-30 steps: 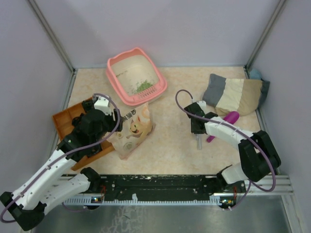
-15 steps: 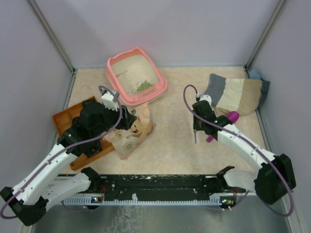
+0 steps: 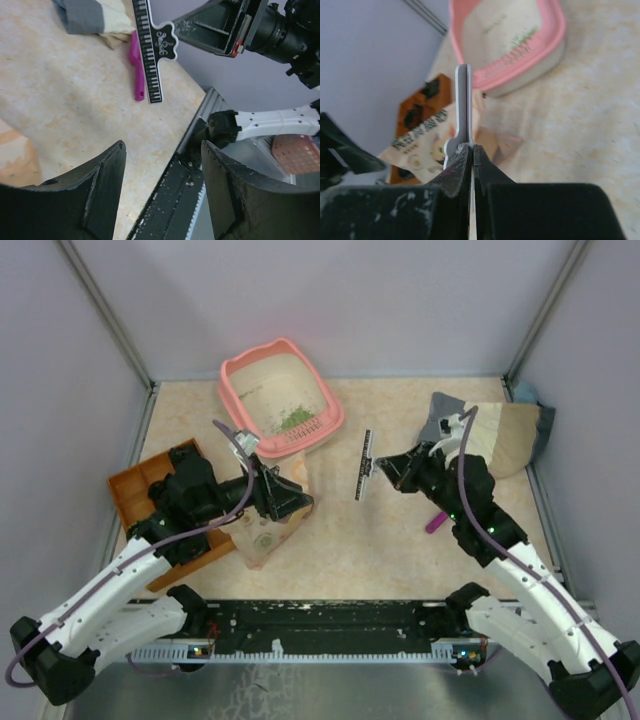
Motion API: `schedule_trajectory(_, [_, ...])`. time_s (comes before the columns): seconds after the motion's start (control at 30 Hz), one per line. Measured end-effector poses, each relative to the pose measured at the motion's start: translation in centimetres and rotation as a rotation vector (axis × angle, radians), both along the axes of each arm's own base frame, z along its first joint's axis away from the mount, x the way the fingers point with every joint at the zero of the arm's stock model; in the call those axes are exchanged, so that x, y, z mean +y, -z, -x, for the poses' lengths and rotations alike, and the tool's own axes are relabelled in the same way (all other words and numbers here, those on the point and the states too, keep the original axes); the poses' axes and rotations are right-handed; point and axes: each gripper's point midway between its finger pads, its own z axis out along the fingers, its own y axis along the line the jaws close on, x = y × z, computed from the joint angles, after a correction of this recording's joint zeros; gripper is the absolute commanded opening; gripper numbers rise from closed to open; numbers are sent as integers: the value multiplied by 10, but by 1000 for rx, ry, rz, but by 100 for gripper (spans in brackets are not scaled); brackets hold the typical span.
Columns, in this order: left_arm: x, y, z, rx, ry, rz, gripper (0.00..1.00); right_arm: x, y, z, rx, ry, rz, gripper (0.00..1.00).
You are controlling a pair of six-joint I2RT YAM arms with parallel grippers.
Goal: Fill the litter box with clean litter
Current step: Pick up the clamp at the center of the board.
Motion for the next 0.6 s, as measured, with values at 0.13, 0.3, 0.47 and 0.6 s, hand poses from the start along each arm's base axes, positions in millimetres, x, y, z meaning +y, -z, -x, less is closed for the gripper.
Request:
schedule_trajectory(0.13, [-10, -1, 13, 41, 84, 88, 69, 13, -27, 11, -49, -58, -173, 0])
schedule_trajectory(0.3, [-17, -3, 23, 70, 147, 179, 70, 25, -40, 19, -50, -116, -330, 0])
schedule_trajectory(0.47, [-23, -10, 27, 86, 186, 234, 71, 36, -52, 29, -34, -190, -459, 0])
schedule_trajectory(0.6, [-26, -15, 27, 94, 205, 263, 71, 42, -60, 36, -25, -242, -530, 0])
